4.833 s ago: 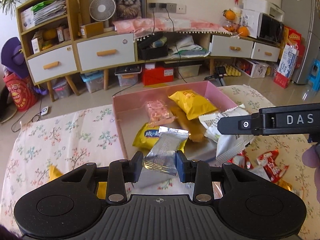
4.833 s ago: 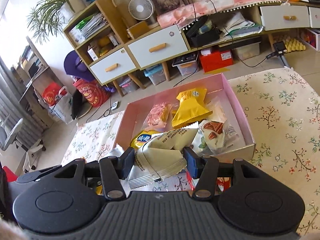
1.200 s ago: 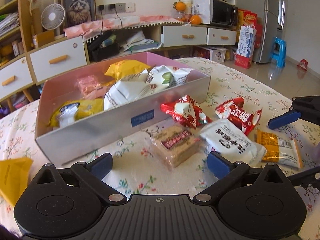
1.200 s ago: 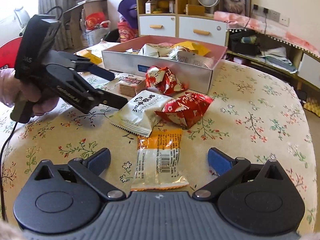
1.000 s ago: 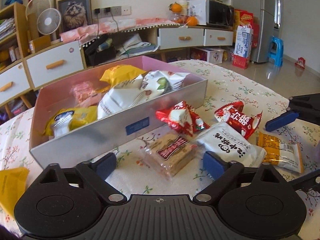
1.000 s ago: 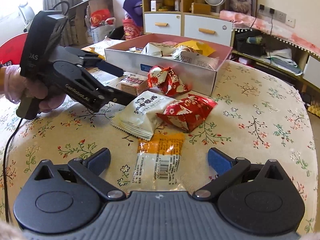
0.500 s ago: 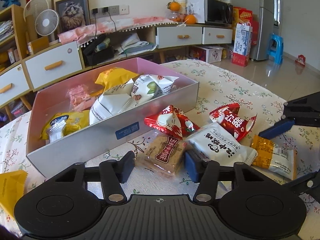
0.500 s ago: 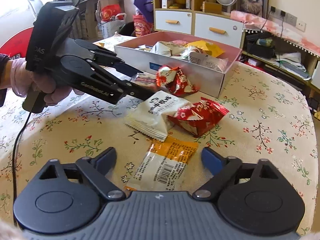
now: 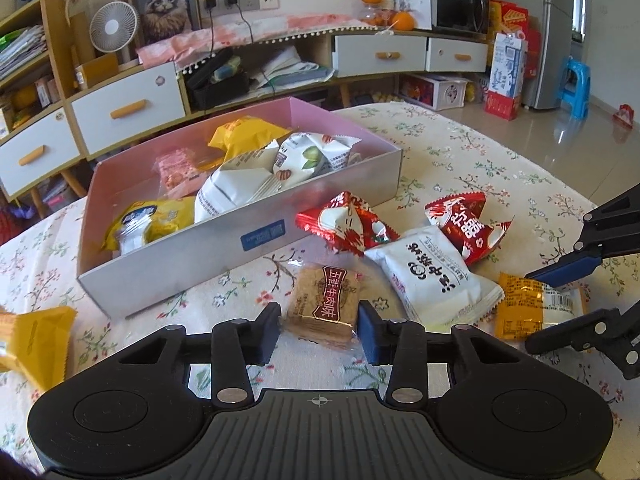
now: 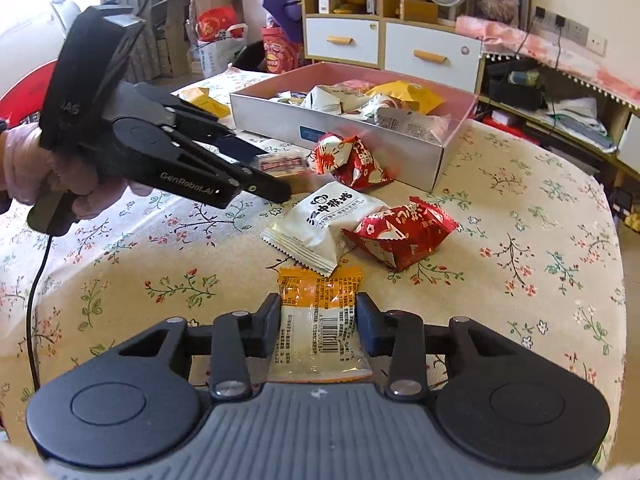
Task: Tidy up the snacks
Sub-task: 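Grasp the brown biscuit pack with the left tool while the right tool grasps the orange-white pack, then carry the brown pack with the left tool while the right tool carries the orange-white pack over the box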
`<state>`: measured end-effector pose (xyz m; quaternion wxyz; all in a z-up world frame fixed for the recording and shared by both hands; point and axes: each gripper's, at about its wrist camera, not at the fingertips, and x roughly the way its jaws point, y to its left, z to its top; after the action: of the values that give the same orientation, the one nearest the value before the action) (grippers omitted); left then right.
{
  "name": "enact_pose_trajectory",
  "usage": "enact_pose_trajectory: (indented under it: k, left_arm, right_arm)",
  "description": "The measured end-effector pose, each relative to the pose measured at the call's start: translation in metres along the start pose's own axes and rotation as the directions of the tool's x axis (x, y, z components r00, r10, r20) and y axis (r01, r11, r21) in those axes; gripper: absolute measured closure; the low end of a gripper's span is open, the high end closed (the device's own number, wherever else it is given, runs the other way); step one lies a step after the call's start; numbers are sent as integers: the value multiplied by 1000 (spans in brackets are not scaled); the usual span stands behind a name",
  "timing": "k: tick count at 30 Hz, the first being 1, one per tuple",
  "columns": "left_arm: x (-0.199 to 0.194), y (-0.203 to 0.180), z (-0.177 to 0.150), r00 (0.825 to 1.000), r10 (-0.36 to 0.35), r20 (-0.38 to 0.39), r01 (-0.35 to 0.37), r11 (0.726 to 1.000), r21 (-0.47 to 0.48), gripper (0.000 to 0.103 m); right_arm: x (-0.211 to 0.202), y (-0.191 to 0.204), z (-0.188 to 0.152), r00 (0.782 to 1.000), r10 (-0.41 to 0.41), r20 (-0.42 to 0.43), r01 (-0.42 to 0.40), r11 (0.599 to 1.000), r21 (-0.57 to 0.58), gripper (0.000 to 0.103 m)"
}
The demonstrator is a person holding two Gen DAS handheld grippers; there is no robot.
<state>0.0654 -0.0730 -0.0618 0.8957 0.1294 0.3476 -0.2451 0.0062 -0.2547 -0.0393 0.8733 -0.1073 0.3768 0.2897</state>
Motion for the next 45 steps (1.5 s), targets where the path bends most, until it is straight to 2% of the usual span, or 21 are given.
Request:
enact_pose_trajectory:
  k: [6, 15, 24, 35, 41, 45]
  left_arm:
    - [-9, 6, -1, 1000, 10, -19, -11, 999, -40, 65]
    - [-27, 19, 5, 1000, 24, 5, -23, 995, -98, 66]
    - [-41, 34, 13, 998, 46, 37, -39, 987, -158, 66]
    - [-49, 59, 17, 995, 79, 52, -65, 969, -237, 65]
    - [-47, 70, 17, 993, 105, 48, -89, 962, -257, 65]
    - [-45, 82, 20, 990, 136, 46, -116, 946, -303, 65]
  right_arm:
    - [-6, 1, 0, 1000, -21, -2, 21, 1000, 0, 67]
    - [-15, -1, 12, 998, -27, 51, 26, 999, 20, 67]
    - [-14, 10, 35, 994, 34, 106, -36, 999, 16, 67]
    - [-2, 30, 63, 981, 144, 129, -141, 990, -31, 67]
    - [4, 32, 75, 981, 106, 160, -106, 994, -6, 67]
    - [11, 26, 84, 981, 60, 187, -73, 995, 65, 67]
